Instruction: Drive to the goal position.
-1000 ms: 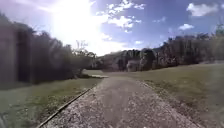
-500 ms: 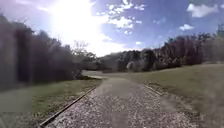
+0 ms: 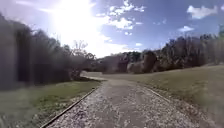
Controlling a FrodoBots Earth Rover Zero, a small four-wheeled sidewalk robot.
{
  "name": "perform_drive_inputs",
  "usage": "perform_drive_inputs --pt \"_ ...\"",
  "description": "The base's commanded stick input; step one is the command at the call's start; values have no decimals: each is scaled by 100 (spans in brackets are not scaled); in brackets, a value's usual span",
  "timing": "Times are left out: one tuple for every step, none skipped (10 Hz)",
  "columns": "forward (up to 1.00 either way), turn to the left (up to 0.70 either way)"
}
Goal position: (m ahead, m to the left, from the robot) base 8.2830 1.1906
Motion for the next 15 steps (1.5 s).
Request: perform_drive_inputs --pt "70 1" --pt "70 1" --pt "70 1" --pt "70 1" --pt "70 1" --pt "70 1" --pt "70 1" --pt "70 1" --pt "70 1" --pt "70 1" --pt "70 1" --pt "70 1" --pt "70 1" --pt "70 1" --pt "70 1"
